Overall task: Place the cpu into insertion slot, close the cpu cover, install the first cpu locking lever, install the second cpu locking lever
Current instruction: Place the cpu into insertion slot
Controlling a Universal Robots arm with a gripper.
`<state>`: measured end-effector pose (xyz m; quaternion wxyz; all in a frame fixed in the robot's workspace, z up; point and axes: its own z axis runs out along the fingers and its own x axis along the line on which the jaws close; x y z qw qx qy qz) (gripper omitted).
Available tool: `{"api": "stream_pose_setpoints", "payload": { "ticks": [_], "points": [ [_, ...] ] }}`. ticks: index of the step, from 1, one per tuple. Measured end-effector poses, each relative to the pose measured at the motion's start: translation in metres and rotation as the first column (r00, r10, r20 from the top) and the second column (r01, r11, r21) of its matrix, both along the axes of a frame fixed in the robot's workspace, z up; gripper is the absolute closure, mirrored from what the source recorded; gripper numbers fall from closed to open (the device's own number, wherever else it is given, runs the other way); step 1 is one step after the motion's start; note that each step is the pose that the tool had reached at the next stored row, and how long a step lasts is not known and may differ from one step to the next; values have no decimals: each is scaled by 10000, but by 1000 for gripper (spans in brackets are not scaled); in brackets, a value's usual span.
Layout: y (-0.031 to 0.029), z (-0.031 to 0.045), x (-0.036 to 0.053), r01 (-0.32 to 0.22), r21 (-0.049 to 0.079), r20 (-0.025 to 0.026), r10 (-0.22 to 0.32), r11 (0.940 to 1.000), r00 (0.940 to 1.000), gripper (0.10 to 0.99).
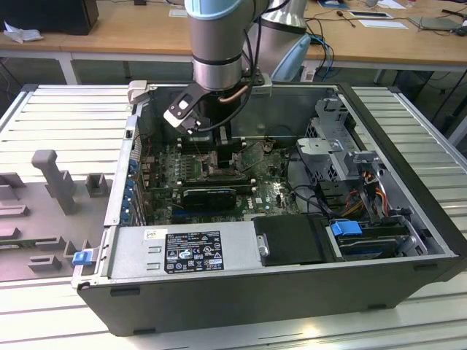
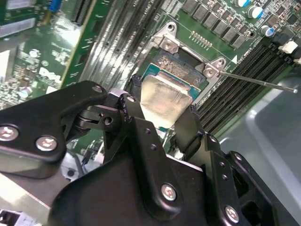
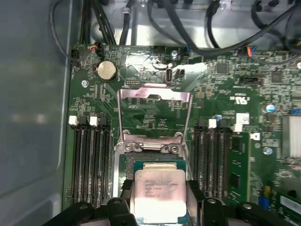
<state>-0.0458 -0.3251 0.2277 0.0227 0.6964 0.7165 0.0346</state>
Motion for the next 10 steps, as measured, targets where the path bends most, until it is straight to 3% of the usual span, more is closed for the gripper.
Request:
{"api": "stream_pose_setpoints", "payload": {
  "ticks": [6, 10],
  "points": [
    [36, -146, -16, 201, 0, 0, -201, 9998, 9998, 557],
    [36, -184, -18, 356, -2, 0, -356, 9994, 9994, 557]
  ]
}}
